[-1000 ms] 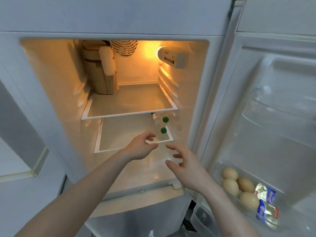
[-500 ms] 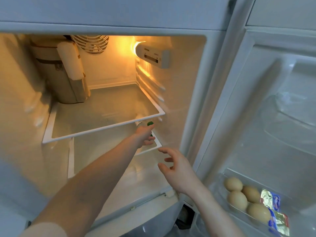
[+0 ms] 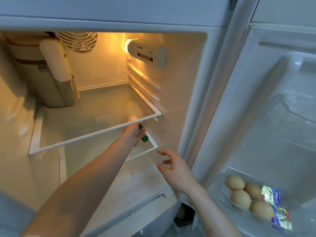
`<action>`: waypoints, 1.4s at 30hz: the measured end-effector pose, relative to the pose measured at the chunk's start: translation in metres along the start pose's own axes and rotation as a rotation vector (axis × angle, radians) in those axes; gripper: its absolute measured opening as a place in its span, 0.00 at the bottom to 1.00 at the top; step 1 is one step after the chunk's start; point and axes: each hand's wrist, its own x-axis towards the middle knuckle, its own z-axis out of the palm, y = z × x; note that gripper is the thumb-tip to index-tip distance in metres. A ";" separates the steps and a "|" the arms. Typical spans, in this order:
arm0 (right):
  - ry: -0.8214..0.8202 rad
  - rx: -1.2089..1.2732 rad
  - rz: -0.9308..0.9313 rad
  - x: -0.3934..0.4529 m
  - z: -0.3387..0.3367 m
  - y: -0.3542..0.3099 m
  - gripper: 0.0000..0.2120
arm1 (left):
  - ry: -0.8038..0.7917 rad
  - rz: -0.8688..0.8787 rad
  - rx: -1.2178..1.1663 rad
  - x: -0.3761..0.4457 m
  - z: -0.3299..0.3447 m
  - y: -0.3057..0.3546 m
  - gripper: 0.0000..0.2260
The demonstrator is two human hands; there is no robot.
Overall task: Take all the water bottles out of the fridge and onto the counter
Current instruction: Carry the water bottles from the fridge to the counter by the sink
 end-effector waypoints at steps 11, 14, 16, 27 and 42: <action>-0.040 -0.146 0.046 0.102 0.059 -0.006 0.34 | 0.063 0.079 0.113 -0.077 -0.093 -0.025 0.10; -0.062 -0.180 0.096 0.131 0.069 -0.005 0.39 | 0.101 0.084 0.196 -0.093 -0.118 -0.028 0.11; -0.118 -0.250 0.120 0.139 0.074 -0.013 0.37 | 0.116 0.075 0.217 -0.102 -0.132 -0.028 0.11; -0.217 -0.443 0.116 0.149 0.088 -0.021 0.34 | 0.210 0.167 0.282 -0.141 -0.172 -0.034 0.11; -0.041 -0.246 -0.071 0.097 0.108 -0.012 0.09 | 0.382 0.407 0.470 -0.211 -0.177 -0.040 0.08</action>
